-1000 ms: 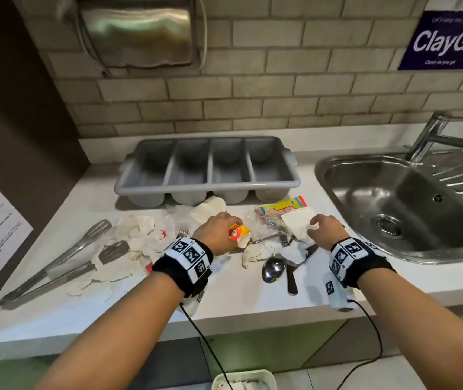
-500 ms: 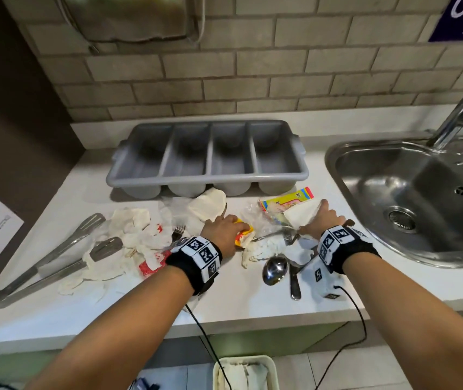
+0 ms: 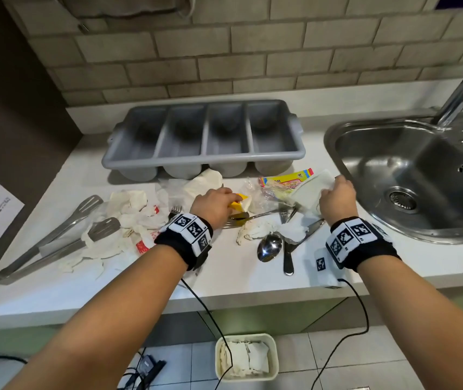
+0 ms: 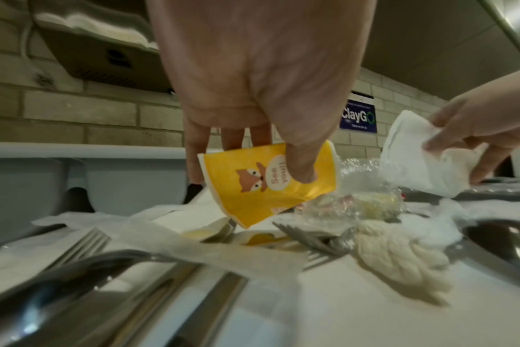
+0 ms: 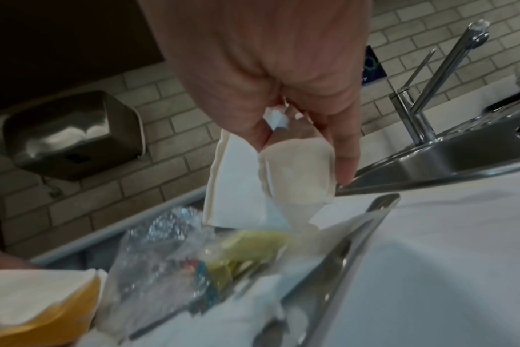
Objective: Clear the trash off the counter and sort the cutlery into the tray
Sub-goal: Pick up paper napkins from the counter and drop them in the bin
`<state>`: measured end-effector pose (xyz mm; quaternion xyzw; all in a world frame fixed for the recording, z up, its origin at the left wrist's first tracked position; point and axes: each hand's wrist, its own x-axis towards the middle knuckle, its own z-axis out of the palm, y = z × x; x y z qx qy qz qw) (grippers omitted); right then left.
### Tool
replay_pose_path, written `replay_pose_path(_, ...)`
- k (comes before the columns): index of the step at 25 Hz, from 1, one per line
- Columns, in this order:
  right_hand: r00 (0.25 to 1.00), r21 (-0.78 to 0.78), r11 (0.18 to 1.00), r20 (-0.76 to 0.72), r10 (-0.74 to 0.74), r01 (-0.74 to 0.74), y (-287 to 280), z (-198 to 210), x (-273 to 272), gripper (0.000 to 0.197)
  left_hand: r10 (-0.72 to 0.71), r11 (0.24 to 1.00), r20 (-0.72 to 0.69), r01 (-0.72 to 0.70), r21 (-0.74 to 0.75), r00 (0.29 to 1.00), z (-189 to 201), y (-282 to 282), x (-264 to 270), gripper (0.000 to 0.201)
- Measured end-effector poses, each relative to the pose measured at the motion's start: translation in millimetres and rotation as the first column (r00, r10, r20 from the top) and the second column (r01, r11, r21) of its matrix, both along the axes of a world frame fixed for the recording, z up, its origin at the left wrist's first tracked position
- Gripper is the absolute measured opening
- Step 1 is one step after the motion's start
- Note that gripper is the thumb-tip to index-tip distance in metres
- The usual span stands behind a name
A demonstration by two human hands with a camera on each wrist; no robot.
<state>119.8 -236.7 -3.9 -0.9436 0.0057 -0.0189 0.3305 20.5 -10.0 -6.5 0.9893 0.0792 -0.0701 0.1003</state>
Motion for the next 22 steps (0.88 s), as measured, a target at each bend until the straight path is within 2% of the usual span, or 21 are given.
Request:
replay_pose_path(4, 0.991, 0.216, 0.973, 0.085, -0.102, 0.082, -20.7, 10.2, -10.8, 0.031, 0.082, 0.996, 0.057, -0.084, 0.026, 0.995, 10.0, 1.8, -9.8, 0.038)
replay_pose_path(7, 0.975, 0.352, 0.936, 0.204, -0.089, 0.012, -34.2, 17.4, -29.2, 0.024, 0.137, 0.99, 0.129, -0.138, 0.003, 0.982, 17.8, 1.4, -24.5, 0.039)
replay_pose_path(9, 0.97, 0.435, 0.9, 0.23, -0.08, -0.029, -39.7, 18.7, -46.3, 0.02, 0.201, 0.979, 0.202, -0.189, -0.079, 0.959, 20.3, -0.4, -36.8, 0.039)
replay_pose_path(11, 0.97, 0.523, 0.851, 0.229, -0.084, -0.05, -40.4, 17.6, -65.0, 0.02, 0.268, 0.951, 0.309, -0.199, -0.235, 0.913, 22.3, -2.5, -49.0, 0.038)
replay_pose_path(13, 0.972, 0.578, 0.812, 0.224, -0.066, -0.078, -39.8, 13.7, -84.5, 0.022, 0.312, 0.9, 0.403, -0.132, -0.415, 0.86, 26.5, -8.7, -61.0, 0.036)
replay_pose_path(16, 0.977, 0.616, 0.783, 0.205, -0.06, -0.081, -36.5, 1.4, -119.6, 0.024, 0.305, 0.813, 0.407, -0.013, -0.582, 0.861, 29.7, -21.2, -82.4, 0.039)
replay_pose_path(20, 0.964, 0.631, 0.772, 0.243, -0.107, -0.073, -24.0, -13.4, -163.4, 0.017, 0.201, 0.702, 0.425, 0.173, -0.691, 0.883, 26.2, -21.8, -113.8, 0.053)
replay_pose_path(22, 0.959, 0.63, 0.77, 0.268, -0.093, -0.101, -17.7, -21.7, -179.8, 0.006, 0.148, 0.688, 0.469, 0.25, -0.682, 0.871, 26.2, -17.5, -127.7, 0.056)
